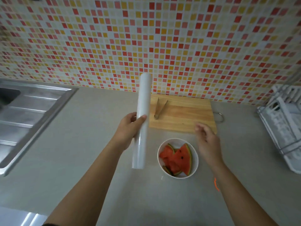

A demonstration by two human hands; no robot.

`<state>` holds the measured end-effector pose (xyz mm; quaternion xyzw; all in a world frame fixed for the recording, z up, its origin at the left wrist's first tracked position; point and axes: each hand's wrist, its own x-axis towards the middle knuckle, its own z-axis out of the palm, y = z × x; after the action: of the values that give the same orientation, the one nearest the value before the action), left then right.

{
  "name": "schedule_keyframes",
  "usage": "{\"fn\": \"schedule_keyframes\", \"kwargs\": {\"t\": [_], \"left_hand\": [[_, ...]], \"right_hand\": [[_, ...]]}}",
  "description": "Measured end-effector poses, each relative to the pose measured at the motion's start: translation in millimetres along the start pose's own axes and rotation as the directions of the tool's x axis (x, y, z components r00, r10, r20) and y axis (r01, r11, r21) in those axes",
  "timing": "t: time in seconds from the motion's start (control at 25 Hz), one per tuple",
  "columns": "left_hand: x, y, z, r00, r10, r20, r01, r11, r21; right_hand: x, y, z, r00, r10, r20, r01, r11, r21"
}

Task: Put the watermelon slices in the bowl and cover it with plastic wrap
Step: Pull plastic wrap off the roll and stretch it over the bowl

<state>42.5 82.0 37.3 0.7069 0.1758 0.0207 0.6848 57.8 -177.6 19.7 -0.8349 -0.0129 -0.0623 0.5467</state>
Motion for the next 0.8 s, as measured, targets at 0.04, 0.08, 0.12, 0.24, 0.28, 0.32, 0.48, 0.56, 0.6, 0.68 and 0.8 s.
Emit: {"fn": "schedule_keyframes", "kwargs": {"t": [0.04,0.08,0.12,0.24,0.28,0.32,0.48,0.56,0.6,0.68,0.8], "left_hand": [[-4.7,17.7,12.0,0.997,0.028,0.071,-0.019,0.993,-0.114],[-8.8,33.2,22.2,0.991,0.054,0.123,-0.027,0.979,-0.204],[-11.6,45.8,30.2,0.984,0.078,0.162,-0.030,0.960,-0.277],[-17.8,69.3,42.7,0.968,0.126,0.216,-0.034,0.922,-0.385],[-19.5,73.3,44.8,0.966,0.134,0.221,-0.038,0.919,-0.391],[-21.0,75.7,46.6,0.964,0.139,0.226,-0.040,0.918,-0.395],[-27.2,79.5,51.6,0.962,0.150,0.229,-0.038,0.902,-0.431],[-28.5,78.6,52.7,0.964,0.176,0.198,-0.073,0.895,-0.439],[-29.4,77.9,53.0,0.964,0.193,0.184,-0.093,0.890,-0.447],[-32.4,75.6,54.5,0.960,0.219,0.177,-0.114,0.879,-0.464],[-39.9,68.9,59.7,0.943,0.249,0.221,-0.125,0.880,-0.458]], "right_hand": [[5.2,-17.7,0.8,0.993,-0.015,0.121,0.012,1.000,0.027],[7.9,-32.8,1.2,0.972,-0.014,0.233,0.005,0.999,0.040],[7.4,-42.5,1.0,0.948,0.000,0.318,-0.017,0.999,0.051],[-6.0,-53.9,1.6,0.892,0.019,0.451,-0.069,0.993,0.095],[-11.7,-54.7,3.2,0.891,-0.004,0.454,-0.049,0.993,0.104],[-17.1,-55.9,4.6,0.898,-0.037,0.439,-0.013,0.994,0.110],[-30.6,-63.5,2.3,0.930,-0.119,0.347,0.066,0.985,0.161],[-37.0,-65.4,1.9,0.925,-0.124,0.359,0.065,0.983,0.173],[-40.4,-67.3,2.6,0.916,-0.122,0.381,0.048,0.979,0.198],[-42.7,-69.2,4.0,0.929,-0.101,0.356,0.000,0.962,0.273],[-34.3,-76.7,3.2,0.987,-0.061,0.152,0.011,0.951,0.310]]}}
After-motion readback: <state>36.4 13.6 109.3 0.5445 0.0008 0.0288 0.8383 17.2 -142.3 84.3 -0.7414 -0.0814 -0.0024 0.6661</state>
